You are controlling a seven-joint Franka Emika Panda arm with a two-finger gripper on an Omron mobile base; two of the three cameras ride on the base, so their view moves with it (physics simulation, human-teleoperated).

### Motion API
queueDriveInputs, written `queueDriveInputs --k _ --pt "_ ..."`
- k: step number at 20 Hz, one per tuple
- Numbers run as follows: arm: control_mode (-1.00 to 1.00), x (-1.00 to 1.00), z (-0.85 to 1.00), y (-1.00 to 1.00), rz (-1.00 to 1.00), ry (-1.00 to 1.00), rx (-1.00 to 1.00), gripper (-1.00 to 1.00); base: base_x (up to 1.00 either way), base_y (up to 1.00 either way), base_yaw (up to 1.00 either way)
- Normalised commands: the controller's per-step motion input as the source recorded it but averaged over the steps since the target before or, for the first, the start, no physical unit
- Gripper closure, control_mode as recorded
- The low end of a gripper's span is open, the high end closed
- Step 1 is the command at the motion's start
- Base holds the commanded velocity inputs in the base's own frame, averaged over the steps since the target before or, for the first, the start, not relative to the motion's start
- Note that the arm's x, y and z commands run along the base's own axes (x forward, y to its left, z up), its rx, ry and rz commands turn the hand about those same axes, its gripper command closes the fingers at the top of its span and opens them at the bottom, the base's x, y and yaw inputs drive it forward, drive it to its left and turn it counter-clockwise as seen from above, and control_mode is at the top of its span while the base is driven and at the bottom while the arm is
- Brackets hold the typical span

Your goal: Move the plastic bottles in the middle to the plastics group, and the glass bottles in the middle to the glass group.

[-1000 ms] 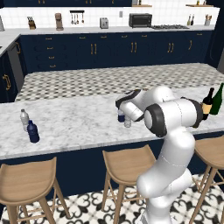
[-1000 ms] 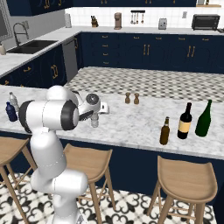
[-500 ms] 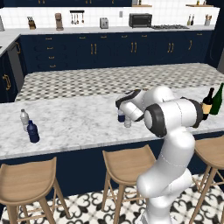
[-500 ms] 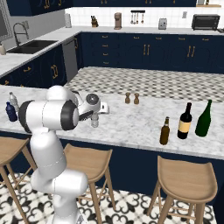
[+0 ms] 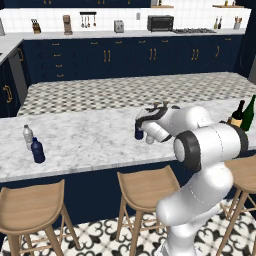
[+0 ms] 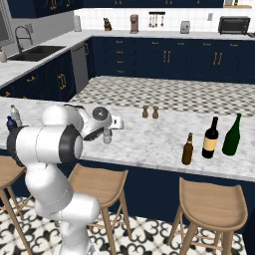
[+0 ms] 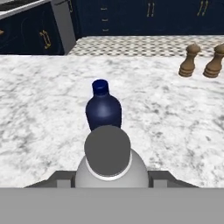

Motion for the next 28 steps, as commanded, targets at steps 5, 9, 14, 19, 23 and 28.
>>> queueDriveInputs --k 5,9,14,19,23,28 --pt "-1.0 -0.27 0.63 0.2 -0.07 0.0 0.0 1.0 0.0 0.0 0.0" --pt "-1.0 -0.04 0.51 0.41 0.0 0.0 0.0 1.0 0.0 0.0 0.0" --pt "-1.0 0.0 0.56 0.6 0.0 -0.04 0.0 1.0 0.0 0.0 0.0" --pt "-1.0 0.0 0.25 0.73 0.0 -0.01 0.0 1.0 0.0 0.0 0.0" --pt "-1.0 0.0 0.1 0.75 0.09 0.06 0.0 1.0 0.0 0.0 0.0" --pt "-1.0 0.0 0.0 0.66 0.29 0.15 0.01 1.0 0.0 0.0 0.0"
